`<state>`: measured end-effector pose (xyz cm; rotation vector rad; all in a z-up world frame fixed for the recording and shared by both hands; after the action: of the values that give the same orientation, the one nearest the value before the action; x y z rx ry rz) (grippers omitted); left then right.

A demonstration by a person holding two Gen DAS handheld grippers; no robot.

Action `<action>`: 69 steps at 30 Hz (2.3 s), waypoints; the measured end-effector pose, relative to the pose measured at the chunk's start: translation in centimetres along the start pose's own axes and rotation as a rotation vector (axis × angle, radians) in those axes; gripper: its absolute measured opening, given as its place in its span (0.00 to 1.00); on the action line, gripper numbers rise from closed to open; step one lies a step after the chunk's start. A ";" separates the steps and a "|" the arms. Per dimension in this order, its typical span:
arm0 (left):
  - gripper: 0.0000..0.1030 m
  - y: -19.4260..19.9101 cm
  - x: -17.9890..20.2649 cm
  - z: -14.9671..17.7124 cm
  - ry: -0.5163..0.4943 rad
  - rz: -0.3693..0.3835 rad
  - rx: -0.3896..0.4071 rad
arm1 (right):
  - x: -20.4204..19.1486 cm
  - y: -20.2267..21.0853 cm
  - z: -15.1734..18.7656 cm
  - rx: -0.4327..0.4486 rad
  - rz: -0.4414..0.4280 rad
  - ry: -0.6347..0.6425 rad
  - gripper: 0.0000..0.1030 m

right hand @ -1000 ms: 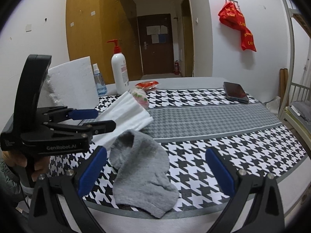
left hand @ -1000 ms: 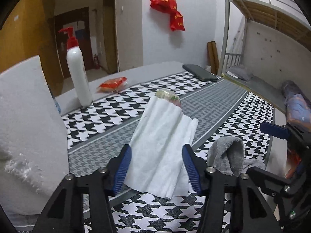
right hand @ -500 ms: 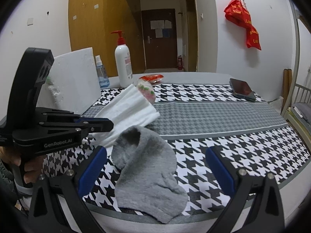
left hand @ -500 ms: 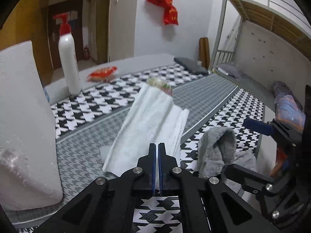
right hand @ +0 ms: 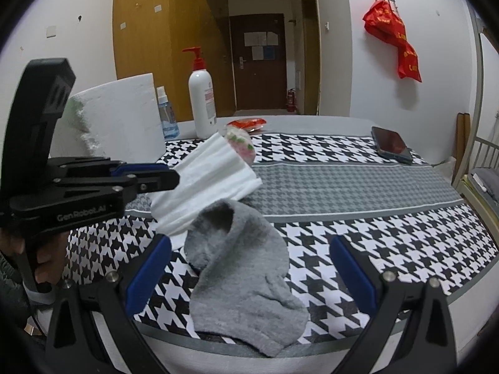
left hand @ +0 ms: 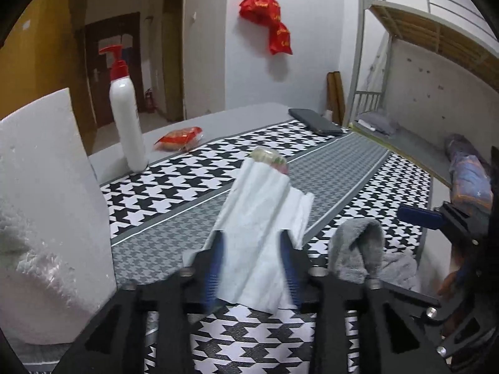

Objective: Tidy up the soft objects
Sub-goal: 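Close the left gripper on the white folded mask and lift it, then grasp the grey sock with the right gripper while the left gripper holds the mask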

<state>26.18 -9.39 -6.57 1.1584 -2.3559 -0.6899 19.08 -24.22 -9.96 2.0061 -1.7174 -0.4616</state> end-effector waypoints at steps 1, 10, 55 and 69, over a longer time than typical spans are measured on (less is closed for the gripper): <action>0.49 -0.1 -0.1 0.0 0.004 -0.007 -0.001 | 0.0 0.0 0.0 0.001 -0.002 0.002 0.99; 0.62 -1.8 -1.2 0.4 0.044 -0.002 -0.095 | -0.4 0.0 0.5 -0.022 -0.023 0.040 0.99; 0.68 1.1 4.3 1.3 -0.168 0.209 -0.071 | 3.3 -0.6 0.7 -0.157 0.098 -0.065 0.35; 0.68 -2.3 4.2 2.1 -0.137 0.153 -0.220 | 4.1 0.8 1.2 -0.114 0.128 -0.079 0.71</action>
<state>24.01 -13.47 -9.00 0.8517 -2.3767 -0.9719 18.43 -28.48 -10.38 1.8089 -1.8114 -0.5880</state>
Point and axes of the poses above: each gripper's, at about its wrist camera, not at the fingertips, and y roughly against the way its jaws point, x to its right, z to its underside, the point moved 1 cm from there along -y, roughly the way its jaws point, and after that the axes turned 11 degrees about z, right-handed, at the moved point
